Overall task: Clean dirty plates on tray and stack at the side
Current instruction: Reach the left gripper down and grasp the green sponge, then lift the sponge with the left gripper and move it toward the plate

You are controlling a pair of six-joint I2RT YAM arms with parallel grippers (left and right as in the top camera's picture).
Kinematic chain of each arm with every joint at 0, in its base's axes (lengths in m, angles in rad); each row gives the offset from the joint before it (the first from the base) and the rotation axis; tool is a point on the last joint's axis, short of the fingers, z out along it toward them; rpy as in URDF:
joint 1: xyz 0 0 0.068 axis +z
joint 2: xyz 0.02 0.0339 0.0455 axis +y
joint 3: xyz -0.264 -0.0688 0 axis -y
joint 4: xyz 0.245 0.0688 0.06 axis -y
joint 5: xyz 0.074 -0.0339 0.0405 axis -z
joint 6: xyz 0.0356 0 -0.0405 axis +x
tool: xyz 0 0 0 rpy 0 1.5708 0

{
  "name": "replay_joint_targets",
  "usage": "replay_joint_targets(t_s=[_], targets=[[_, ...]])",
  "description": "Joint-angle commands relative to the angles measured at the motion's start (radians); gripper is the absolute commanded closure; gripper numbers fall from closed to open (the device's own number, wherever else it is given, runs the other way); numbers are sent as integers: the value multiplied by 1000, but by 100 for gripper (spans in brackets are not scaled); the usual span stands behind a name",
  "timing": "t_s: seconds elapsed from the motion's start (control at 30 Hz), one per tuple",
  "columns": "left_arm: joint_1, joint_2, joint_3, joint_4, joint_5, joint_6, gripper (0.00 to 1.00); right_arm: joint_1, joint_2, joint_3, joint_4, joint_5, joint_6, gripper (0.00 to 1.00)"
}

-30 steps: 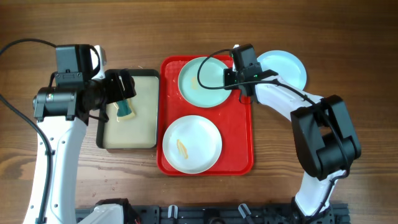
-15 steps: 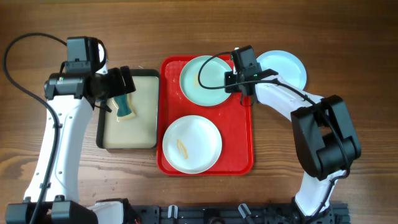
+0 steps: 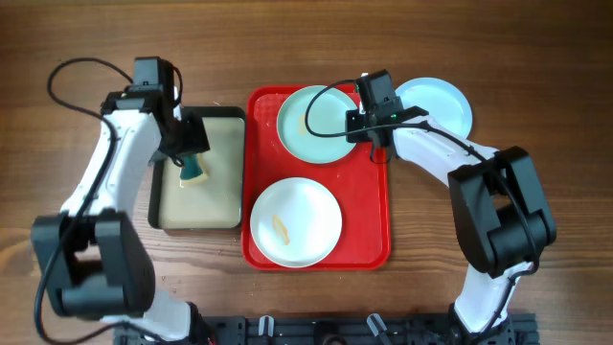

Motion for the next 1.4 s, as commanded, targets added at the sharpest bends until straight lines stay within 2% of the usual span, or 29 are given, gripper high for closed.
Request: replay_joint_targets(t_s=[0.0,0.07,0.2,0.43,0.5,0.77,0.8,0.87,0.9,1.0,1.07,1.1,1.13,1.23,1.3,1.37], targets=[[5,64,3,5,-17,3,31,-3,-10,7,2,14,5,92],[5,90,3,8,-3,51,29,-3,-10,7,2,14,5,93],[28,94,2,19,6,55,31,-3,-10,7,3,14,5,93],[64,94,-84,120,64,55,44,-3,-10,7,7,14,5,93],[64,94,-94,146,112,55,44,-3,-10,7,7,14,5,93],[63,94,-163,214,100,55,50,-3,-10,7,10,14,5,93],[63,94,-163,216,100,55,52,-3,-10,7,10,14,5,93],[63,94,-163,217,100,54,67,-3,-10,7,10,14,5,93],[63,94,-163,217,100,54,68,-3,-10,7,10,14,5,93],[63,94,-163,216,100,54,66,-3,-10,7,9,14,5,93],[63,94,-163,214,119,54,68,-3,-10,7,9,14,4,92],[63,94,-163,212,119,54,66,-3,-10,7,9,14,5,92],[63,94,-163,212,119,54,56,-3,-10,7,10,14,4,92],[63,94,-169,219,119,54,56,-3,-10,7,10,14,4,92],[63,94,-190,246,119,54,64,-3,-10,7,10,14,5,92],[63,94,-194,269,119,54,96,-3,-10,7,10,14,4,92]])
